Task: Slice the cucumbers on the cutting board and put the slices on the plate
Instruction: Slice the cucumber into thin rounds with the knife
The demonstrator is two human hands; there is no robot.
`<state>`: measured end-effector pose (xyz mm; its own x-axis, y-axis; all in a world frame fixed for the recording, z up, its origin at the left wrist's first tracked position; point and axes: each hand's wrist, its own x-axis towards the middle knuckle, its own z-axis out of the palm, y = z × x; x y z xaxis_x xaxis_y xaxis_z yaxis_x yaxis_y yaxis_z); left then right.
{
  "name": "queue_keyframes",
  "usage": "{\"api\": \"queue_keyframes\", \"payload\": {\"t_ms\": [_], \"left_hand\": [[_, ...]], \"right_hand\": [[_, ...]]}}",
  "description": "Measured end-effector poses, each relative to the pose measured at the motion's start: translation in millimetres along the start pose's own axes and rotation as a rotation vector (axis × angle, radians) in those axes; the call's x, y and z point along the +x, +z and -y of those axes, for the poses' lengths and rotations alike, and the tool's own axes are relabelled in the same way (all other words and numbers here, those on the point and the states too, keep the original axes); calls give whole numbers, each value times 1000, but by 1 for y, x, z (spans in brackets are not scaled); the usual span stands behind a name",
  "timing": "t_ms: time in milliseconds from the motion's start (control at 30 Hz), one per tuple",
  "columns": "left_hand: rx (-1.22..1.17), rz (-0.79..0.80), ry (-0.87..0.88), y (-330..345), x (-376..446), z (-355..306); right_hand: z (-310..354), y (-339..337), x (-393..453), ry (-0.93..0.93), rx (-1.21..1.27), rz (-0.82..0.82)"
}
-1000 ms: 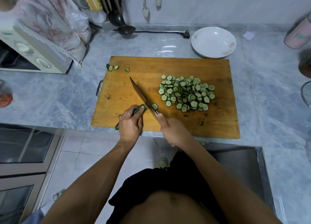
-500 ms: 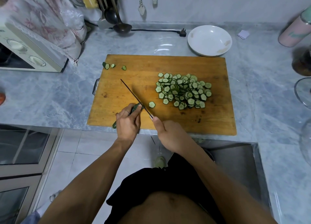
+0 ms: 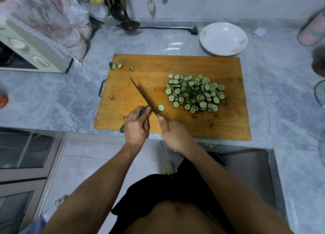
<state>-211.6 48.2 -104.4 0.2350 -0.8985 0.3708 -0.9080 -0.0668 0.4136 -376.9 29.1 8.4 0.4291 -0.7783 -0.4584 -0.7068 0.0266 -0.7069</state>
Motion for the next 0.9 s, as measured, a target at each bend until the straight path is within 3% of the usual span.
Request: {"api": "queue_keyframes", "payload": {"t_ms": [400, 900], "left_hand": [[-38, 29, 15, -5, 3, 1], [-79, 49, 18, -4, 2, 3]], "right_hand": [[-3, -2, -19, -78, -66, -22], [3, -11, -26, -15, 27, 26]]}}
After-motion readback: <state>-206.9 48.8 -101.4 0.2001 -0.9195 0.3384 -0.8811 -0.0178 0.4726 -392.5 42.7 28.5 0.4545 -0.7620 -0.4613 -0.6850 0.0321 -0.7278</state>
